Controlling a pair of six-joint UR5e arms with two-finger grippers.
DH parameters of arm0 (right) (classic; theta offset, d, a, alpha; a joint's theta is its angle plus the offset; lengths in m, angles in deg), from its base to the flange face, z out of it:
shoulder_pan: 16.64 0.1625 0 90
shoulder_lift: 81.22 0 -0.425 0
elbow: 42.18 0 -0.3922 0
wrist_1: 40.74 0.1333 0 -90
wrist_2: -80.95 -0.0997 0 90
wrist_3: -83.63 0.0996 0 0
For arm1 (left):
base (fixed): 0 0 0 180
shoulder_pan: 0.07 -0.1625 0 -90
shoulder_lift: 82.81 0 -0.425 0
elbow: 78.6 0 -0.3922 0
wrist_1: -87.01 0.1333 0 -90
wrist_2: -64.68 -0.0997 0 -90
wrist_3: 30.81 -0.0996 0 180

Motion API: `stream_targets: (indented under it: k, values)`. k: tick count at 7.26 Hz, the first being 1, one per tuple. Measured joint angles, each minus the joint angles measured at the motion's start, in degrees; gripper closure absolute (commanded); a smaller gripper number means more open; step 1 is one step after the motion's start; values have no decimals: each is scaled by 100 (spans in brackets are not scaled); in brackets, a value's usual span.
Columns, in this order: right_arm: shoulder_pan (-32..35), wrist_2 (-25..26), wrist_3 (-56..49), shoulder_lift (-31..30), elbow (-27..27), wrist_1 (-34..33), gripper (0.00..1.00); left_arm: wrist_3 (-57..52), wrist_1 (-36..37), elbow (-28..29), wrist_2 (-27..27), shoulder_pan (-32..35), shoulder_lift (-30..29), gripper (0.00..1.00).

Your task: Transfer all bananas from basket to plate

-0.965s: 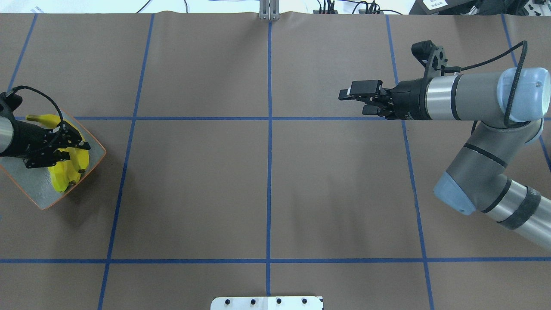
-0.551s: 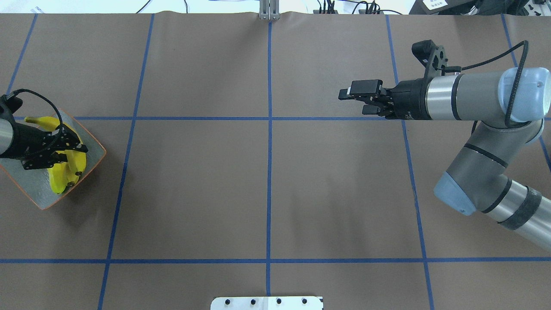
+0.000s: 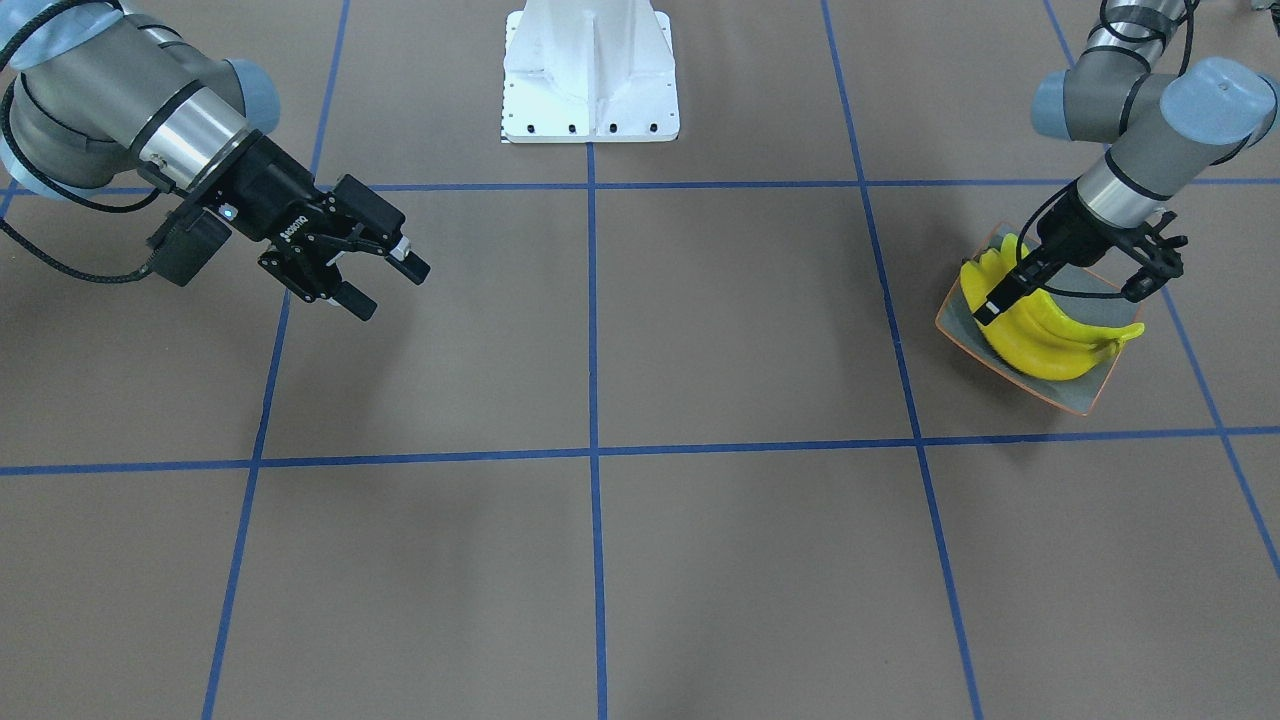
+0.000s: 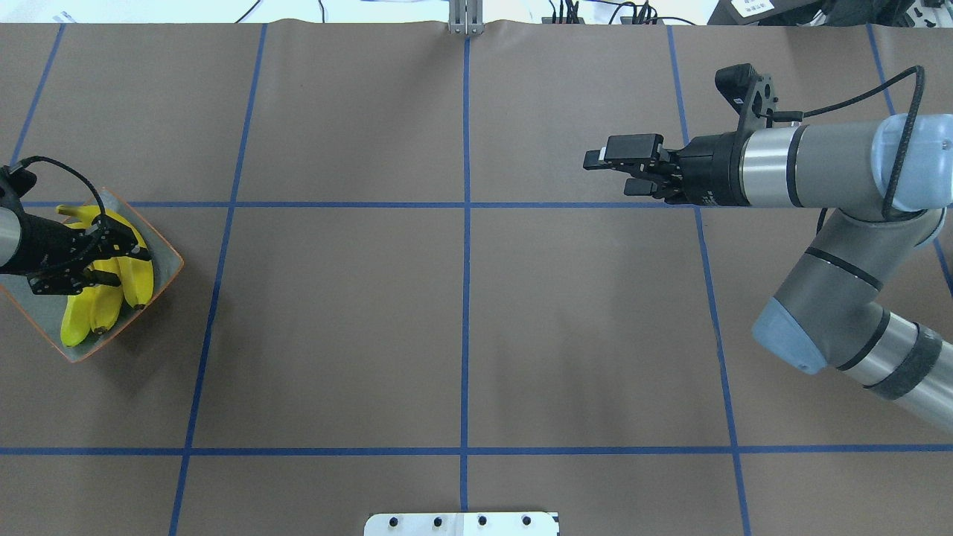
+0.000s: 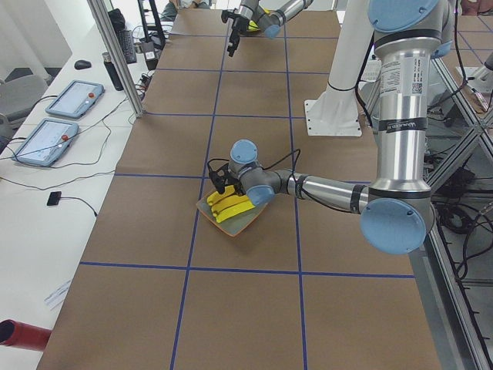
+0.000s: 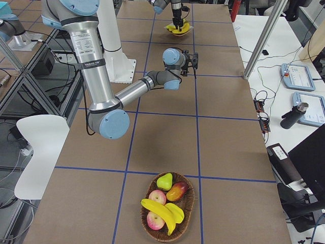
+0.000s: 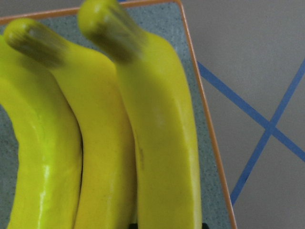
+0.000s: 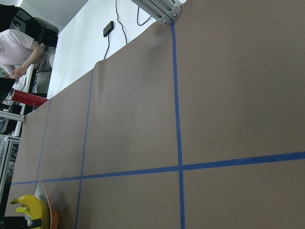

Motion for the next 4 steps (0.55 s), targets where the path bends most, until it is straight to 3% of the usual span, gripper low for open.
stream_targets:
  k: [2, 4]
  values:
    - [-2, 0, 1, -4, 3, 1, 0, -30, -4, -26, 74, 138, -1, 0]
    - [39, -17, -16, -160, 10, -2, 0, -197, -12, -130, 594, 730, -75, 0]
